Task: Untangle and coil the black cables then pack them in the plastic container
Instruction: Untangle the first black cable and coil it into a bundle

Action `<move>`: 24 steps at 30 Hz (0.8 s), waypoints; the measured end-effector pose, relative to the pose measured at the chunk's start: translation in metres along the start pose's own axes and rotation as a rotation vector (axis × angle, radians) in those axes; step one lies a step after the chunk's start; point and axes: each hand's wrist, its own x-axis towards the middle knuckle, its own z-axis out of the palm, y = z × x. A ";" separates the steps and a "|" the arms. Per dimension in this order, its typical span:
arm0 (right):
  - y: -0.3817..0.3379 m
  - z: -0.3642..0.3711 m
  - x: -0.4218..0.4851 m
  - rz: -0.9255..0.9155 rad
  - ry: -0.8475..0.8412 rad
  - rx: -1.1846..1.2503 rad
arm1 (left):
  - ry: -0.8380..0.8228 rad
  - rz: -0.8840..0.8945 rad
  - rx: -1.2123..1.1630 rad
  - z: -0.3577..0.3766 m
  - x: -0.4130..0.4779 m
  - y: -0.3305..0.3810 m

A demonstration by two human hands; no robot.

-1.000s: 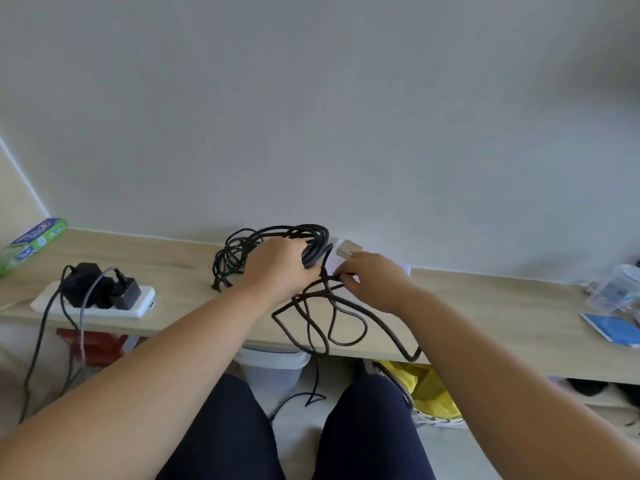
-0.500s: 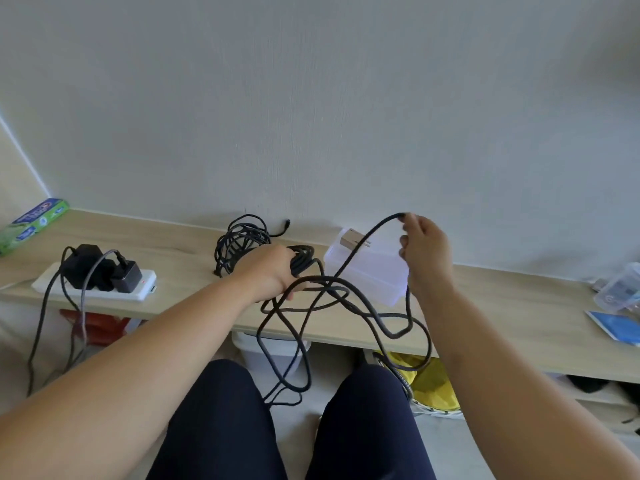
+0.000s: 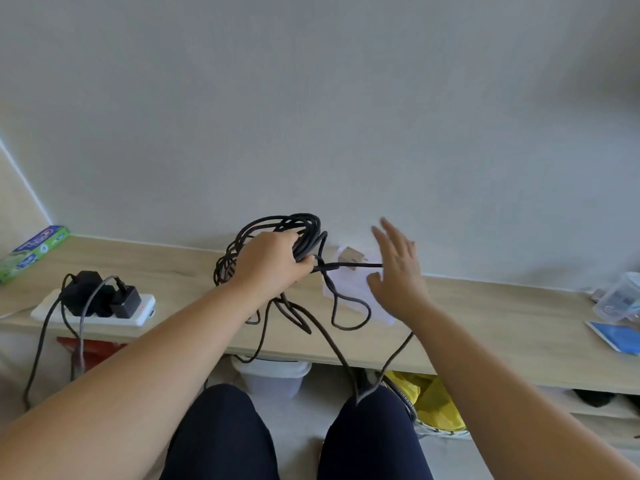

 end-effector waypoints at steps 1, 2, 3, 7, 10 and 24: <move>-0.012 -0.004 -0.002 -0.130 -0.020 -0.032 | 0.007 0.031 0.027 0.002 0.000 0.003; -0.020 -0.004 -0.003 -0.202 -0.060 -0.047 | 0.019 0.055 0.044 0.003 -0.001 0.006; -0.025 -0.004 -0.003 -0.219 -0.088 -0.043 | 0.030 0.076 0.050 0.004 -0.002 0.007; -0.029 -0.011 -0.004 -0.086 -0.052 0.124 | 0.031 0.059 0.082 0.002 -0.003 0.003; -0.031 -0.011 -0.004 -0.050 -0.128 0.178 | 0.007 -0.013 0.095 0.004 -0.002 -0.001; -0.023 -0.024 -0.006 0.277 -0.031 0.978 | -0.083 -0.181 -0.090 0.016 -0.012 -0.010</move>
